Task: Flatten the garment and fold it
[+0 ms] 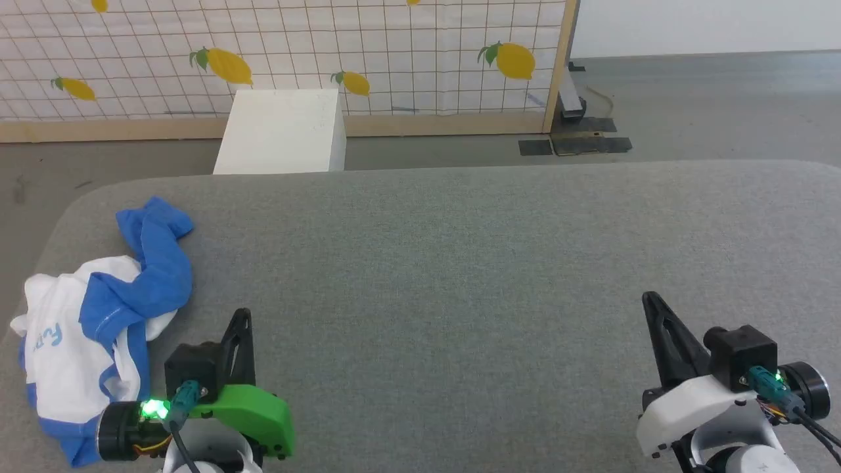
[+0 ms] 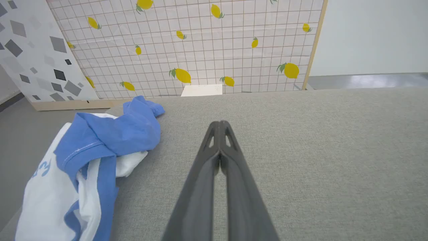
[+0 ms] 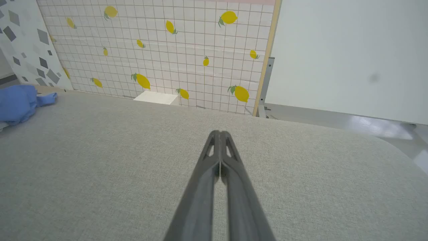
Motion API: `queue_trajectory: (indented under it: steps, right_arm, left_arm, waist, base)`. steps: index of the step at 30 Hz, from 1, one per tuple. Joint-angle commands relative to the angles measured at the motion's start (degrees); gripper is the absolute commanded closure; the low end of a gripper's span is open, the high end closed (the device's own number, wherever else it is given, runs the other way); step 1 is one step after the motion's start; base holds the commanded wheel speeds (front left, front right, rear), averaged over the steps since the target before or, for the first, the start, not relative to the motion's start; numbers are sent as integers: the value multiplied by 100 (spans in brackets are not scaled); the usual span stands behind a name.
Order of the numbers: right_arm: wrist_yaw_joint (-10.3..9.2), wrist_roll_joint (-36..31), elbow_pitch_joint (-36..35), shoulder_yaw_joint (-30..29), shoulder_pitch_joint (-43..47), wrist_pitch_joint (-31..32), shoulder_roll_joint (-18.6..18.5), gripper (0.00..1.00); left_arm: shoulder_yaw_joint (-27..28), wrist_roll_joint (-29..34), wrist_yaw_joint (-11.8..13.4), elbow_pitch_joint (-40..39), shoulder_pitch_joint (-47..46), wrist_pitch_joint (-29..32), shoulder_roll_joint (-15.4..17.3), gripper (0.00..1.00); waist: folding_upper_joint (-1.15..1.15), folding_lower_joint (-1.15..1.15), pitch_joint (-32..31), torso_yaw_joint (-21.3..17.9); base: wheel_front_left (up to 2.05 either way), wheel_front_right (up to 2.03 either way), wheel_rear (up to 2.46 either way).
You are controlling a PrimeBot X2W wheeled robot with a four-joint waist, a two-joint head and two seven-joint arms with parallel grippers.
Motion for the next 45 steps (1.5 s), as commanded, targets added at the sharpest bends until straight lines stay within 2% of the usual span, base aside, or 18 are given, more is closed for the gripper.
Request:
queue_trajectory:
  steps: [1, 22, 23, 45]
  right_arm:
    - [-10, -21, -31, 8, -87, 1, 11, 100]
    - [0, 1, 0, 0, 0, -1, 0, 100]
    - [0, 1, 2, -1, 2, -1, 0, 0]
    - [-1, 246, 75, -248, 19, -212, 1, 0]
  left_arm:
    - [19, 72, -4, 17, -94, 8, -27, 100]
    - [0, 0, 1, 0, -1, -1, 0, 100]
    - [-2, -7, 1, -2, 3, -1, 2, 0]
    - [-56, -194, 1, -84, 86, -211, -2, 0]
  waist:
    - [0, 0, 0, 0]
    - [0, 0, 0, 0]
    - [0, 0, 0, 0]
    - [0, 0, 14, -2]
  base:
    - [0, 0, 0]
    - [0, 0, 0]
    - [0, 0, 0]
    - [0, 0, 0]
